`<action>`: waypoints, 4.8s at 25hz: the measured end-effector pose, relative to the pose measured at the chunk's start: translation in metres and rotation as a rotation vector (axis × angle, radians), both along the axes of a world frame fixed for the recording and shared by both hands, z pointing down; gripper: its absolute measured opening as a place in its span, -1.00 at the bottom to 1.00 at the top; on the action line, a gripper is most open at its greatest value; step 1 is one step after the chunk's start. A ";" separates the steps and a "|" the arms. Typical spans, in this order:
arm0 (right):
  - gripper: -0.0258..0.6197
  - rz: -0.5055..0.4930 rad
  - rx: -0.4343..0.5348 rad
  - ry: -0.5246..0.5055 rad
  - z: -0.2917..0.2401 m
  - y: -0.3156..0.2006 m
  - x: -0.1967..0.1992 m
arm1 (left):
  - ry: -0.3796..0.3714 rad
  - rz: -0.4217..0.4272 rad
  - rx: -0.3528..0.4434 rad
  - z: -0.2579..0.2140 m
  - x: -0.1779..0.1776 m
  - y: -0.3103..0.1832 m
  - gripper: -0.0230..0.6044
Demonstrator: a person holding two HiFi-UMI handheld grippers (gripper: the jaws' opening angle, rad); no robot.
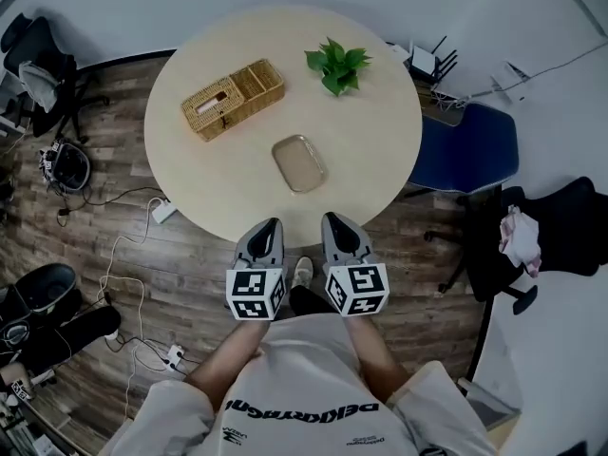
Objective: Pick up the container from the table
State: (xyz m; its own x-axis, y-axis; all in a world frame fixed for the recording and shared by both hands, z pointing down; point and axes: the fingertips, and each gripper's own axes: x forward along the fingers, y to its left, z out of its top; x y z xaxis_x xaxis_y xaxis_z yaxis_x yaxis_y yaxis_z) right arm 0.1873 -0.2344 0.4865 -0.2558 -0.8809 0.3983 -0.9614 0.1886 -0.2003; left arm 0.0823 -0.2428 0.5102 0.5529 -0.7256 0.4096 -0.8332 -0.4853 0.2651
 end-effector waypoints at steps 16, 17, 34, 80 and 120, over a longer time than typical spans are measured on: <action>-0.55 -0.085 -0.146 -0.079 0.076 -0.102 0.030 | 0.050 -0.162 -0.185 0.076 0.031 -0.083 -0.61; -0.55 -0.088 -0.154 -0.078 0.080 -0.106 0.031 | 0.051 -0.170 -0.194 0.081 0.032 -0.087 -0.60; -0.51 -0.151 -0.326 -0.048 0.166 -0.168 0.039 | 0.139 -0.284 -0.378 0.156 0.034 -0.128 -0.56; -0.66 -0.195 -0.355 -0.227 0.157 -0.167 0.014 | 0.365 -0.247 -0.452 0.148 0.008 -0.141 -0.75; -0.66 -0.037 0.107 -0.099 -0.083 0.085 -0.086 | 0.247 0.056 0.028 -0.091 -0.093 0.078 -0.76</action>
State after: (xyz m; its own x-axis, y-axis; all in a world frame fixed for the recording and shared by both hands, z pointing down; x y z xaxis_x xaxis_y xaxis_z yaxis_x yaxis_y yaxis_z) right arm 0.1018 -0.1496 0.4036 -0.3224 -0.9062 0.2738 -0.9299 0.2490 -0.2706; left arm -0.0106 -0.1644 0.4187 0.6734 -0.7003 0.2368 -0.7164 -0.5390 0.4431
